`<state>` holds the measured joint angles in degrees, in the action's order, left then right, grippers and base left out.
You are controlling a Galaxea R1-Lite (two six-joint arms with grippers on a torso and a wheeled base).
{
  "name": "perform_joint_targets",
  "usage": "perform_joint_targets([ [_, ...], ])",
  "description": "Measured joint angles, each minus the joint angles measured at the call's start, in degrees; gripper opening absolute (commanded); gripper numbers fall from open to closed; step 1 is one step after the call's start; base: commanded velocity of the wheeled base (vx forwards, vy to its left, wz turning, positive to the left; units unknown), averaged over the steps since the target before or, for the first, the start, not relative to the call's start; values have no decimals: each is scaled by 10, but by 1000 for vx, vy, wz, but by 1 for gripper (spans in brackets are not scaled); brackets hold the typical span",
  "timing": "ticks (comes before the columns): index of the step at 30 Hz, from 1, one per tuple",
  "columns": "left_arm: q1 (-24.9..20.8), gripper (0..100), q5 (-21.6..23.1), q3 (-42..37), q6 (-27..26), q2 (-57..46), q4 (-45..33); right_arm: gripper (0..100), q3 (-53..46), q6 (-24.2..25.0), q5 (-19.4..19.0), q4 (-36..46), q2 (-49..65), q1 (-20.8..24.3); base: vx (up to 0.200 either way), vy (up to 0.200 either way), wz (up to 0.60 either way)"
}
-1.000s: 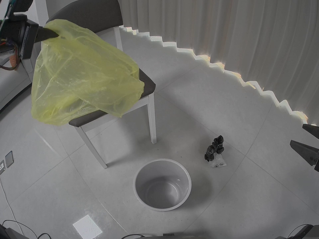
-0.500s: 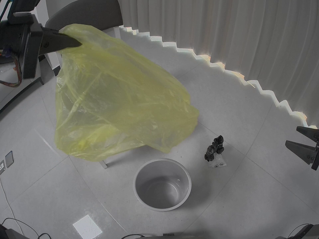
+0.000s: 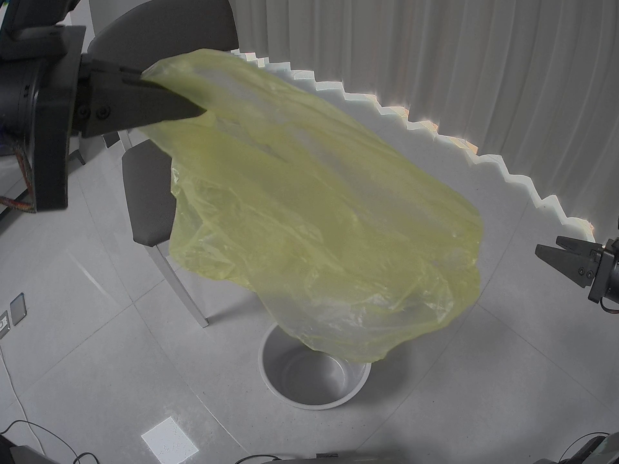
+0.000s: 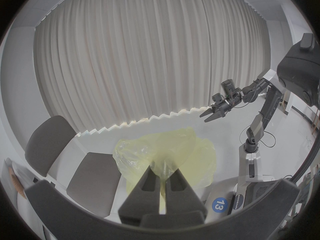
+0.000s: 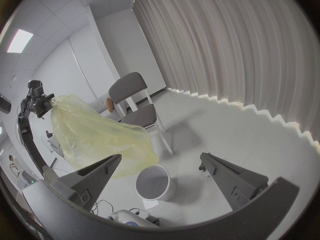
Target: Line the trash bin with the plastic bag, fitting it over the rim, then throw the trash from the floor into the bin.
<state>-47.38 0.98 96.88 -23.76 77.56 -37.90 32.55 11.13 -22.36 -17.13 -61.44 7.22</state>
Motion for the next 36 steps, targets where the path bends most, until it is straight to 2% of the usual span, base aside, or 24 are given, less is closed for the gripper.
perform_joint_targets([
  [6, -12, 0, -1, -4, 0, 3, 22, 100, -9, 18, -1, -22, -24, 13, 0, 0, 0],
  [17, -25, 0, 0, -5, 2, 5, 34, 100, -36, 9, -10, -25, -41, 60, 0, 0, 0],
  [36, -44, 0, -2, -3, 10, 9, 37, 100, -42, 16, -10, -88, -110, 61, 0, 0, 0],
])
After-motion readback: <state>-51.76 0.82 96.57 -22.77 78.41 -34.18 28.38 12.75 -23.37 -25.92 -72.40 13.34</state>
